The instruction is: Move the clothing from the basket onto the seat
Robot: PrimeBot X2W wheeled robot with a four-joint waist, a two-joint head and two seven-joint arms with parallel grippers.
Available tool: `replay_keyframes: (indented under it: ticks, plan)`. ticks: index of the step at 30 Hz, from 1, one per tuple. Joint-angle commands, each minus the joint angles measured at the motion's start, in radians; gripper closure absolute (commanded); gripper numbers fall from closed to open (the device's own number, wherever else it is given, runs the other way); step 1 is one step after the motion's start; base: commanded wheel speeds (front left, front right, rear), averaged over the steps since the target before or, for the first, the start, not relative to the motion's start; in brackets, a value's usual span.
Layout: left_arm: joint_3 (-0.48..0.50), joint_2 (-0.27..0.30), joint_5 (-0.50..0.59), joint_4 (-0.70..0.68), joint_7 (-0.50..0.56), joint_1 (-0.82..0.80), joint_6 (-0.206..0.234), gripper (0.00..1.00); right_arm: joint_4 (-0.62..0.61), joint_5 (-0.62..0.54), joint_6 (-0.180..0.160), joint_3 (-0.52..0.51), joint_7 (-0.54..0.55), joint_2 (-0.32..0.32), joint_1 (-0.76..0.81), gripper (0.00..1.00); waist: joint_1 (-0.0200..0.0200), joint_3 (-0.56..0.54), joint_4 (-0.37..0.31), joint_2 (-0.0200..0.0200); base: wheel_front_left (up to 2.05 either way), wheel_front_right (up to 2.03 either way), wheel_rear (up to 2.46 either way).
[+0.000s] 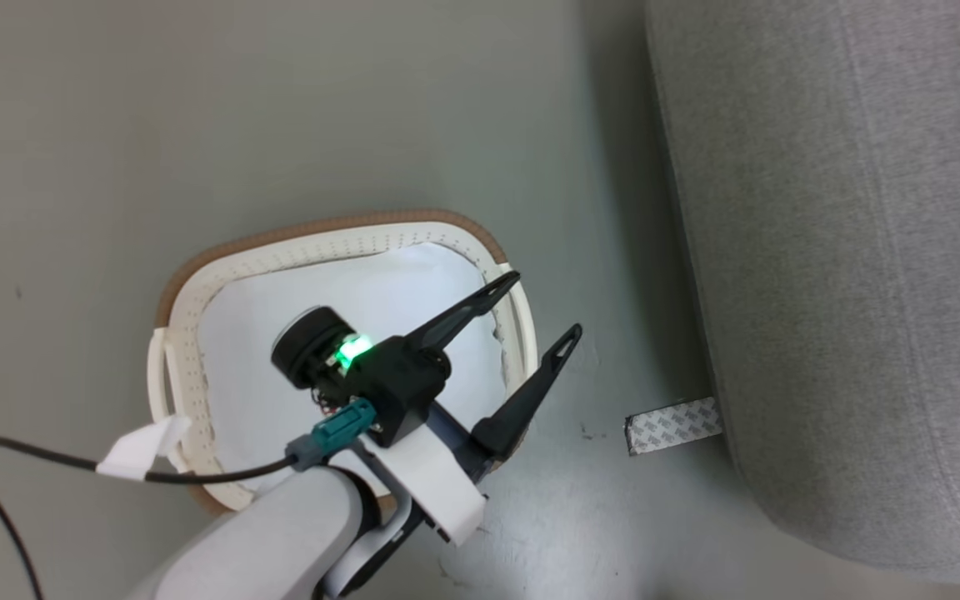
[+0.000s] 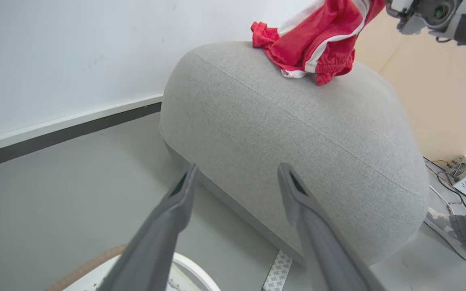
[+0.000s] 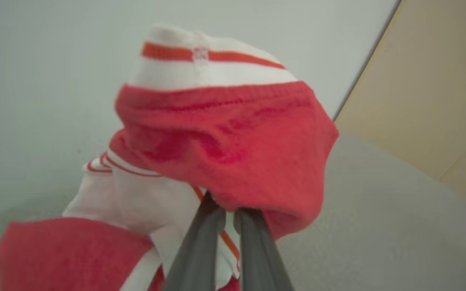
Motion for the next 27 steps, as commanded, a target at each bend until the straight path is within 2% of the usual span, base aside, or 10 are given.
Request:
replay_keyframes:
  ticks: [1,2,3,4,5,10,15,21,27]
  plan:
    - [0.004,0.009,-0.009,-0.004,0.002,0.020,0.009,0.00,0.030,-0.012,-0.002,-0.014,-0.024,0.027,0.050,1.00,-0.0001,-0.017,-0.012,-0.0001,0.00,0.00,0.00]
    - [0.004,0.012,-0.013,-0.004,0.003,0.029,0.014,0.00,0.047,-0.011,-0.002,-0.023,-0.042,0.043,0.074,1.00,-0.0001,-0.026,-0.016,-0.0001,0.00,0.00,0.00]
    - [0.004,0.014,-0.014,-0.003,0.004,0.037,0.018,0.00,0.063,-0.008,-0.002,-0.029,-0.057,0.057,0.096,0.71,-0.0001,-0.035,-0.020,-0.0001,0.00,0.00,0.00]
    - [0.004,0.013,-0.019,-0.002,0.003,0.045,0.022,0.00,0.080,-0.003,-0.002,-0.032,-0.067,0.071,0.121,0.08,-0.0001,-0.046,-0.024,-0.0001,0.00,0.00,0.00]
    - [0.004,0.012,-0.024,-0.001,0.003,0.052,0.026,0.00,0.092,0.003,-0.002,-0.032,-0.083,0.083,0.142,0.00,-0.0001,-0.058,-0.028,-0.0001,0.00,0.00,0.00]
    - [0.017,0.006,-0.055,0.004,-0.015,0.093,0.048,0.00,0.119,0.012,-0.002,0.015,-0.164,0.132,0.258,0.00,-0.0001,-0.125,-0.045,-0.0001,0.00,0.00,0.00]
    - [0.043,0.008,-0.092,0.026,-0.054,0.159,0.079,0.00,0.072,-0.020,-0.002,0.092,-0.224,0.171,0.397,0.00,-0.0001,-0.220,-0.051,-0.0001,0.00,0.00,0.00]
    - [0.114,-0.003,-0.158,0.072,-0.134,0.278,0.150,0.00,-0.071,-0.030,-0.002,0.179,-0.243,0.236,0.576,0.00,-0.0001,-0.346,-0.027,-0.0001,0.00,0.00,0.00]
    - [0.194,0.002,-0.176,0.125,-0.172,0.406,0.195,0.00,-0.268,-0.007,-0.002,0.281,-0.244,0.311,0.733,0.00,-0.0001,-0.455,0.012,-0.0001,0.00,0.00,0.00]
